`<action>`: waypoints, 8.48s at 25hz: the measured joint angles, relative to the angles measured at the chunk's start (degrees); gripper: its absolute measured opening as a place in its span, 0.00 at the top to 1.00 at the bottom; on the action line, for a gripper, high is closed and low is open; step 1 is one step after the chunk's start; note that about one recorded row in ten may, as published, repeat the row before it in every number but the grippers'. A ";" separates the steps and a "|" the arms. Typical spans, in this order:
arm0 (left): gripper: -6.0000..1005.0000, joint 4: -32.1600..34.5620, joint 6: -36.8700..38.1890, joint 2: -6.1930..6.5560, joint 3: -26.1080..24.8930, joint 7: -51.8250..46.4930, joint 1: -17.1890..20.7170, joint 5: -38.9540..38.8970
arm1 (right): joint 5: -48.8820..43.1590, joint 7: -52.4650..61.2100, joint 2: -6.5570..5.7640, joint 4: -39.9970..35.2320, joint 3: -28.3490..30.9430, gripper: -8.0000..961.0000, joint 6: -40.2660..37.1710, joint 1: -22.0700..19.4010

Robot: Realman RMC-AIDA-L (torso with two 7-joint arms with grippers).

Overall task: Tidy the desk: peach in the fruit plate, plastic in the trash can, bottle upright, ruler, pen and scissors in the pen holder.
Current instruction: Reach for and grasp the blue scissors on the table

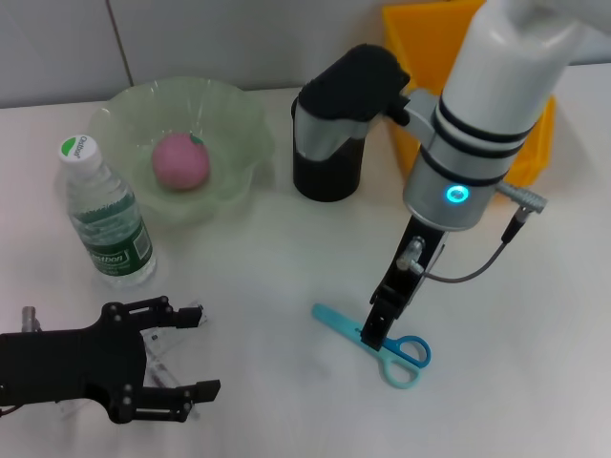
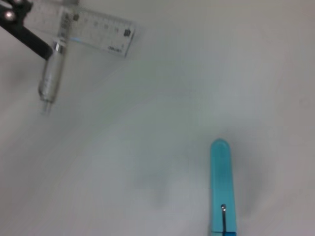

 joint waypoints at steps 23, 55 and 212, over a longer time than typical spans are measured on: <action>0.15 0.45 -0.28 0.11 0.04 0.01 -0.41 1.55 | 2.92 8.98 0.09 -1.66 -17.20 0.20 8.08 0.56; 0.15 0.05 -0.87 -0.16 0.34 0.68 -0.80 1.98 | 5.60 9.27 0.09 1.86 -19.75 0.20 11.94 0.25; 0.18 -0.01 -1.18 -0.33 0.33 0.76 -1.41 1.46 | 5.66 10.57 0.08 3.33 -24.14 0.75 13.06 1.21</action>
